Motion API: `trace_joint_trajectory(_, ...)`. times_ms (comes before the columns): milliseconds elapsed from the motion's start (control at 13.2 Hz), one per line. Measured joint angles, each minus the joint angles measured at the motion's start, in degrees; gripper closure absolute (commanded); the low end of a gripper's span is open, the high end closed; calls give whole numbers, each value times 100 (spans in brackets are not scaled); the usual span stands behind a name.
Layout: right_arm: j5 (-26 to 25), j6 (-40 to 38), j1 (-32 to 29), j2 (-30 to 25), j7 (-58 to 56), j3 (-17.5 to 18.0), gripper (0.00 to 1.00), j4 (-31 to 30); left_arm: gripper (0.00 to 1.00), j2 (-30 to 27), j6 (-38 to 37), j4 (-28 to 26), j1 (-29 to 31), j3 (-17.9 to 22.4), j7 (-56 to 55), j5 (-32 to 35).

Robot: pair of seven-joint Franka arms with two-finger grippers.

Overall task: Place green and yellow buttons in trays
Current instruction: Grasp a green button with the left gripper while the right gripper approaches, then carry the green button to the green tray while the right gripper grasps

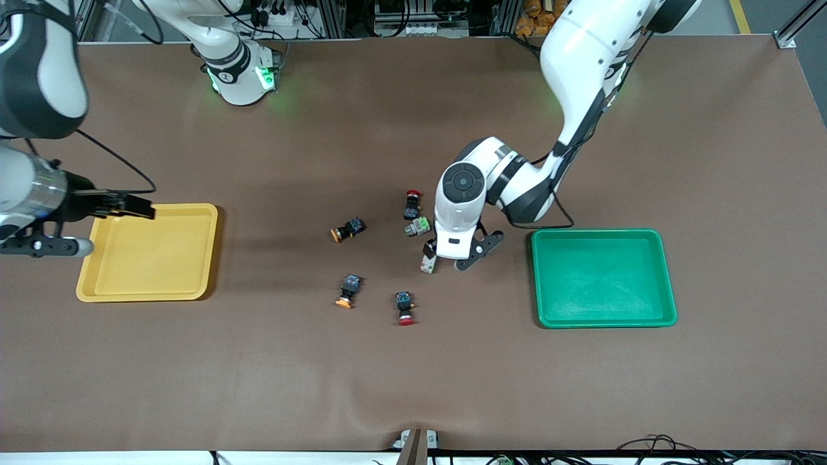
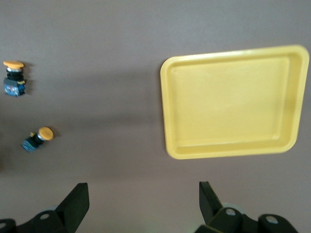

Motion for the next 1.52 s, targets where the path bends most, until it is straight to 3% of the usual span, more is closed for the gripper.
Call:
trace_joint_trajectory(531,704,-58,467,5,2262,26,0,-244,0,244,786,24,-214,16,-2030,4)
trace_joint_trajectory(910,724,268,1131,7,4017,36,0,-613,0,436,1208,28,-221,61,-2201,4)
trace_joint_trajectory(1516,681,1420,1815,8,5567,36,0,-1581,0,649,1394,138,-247,138,-2227,4)
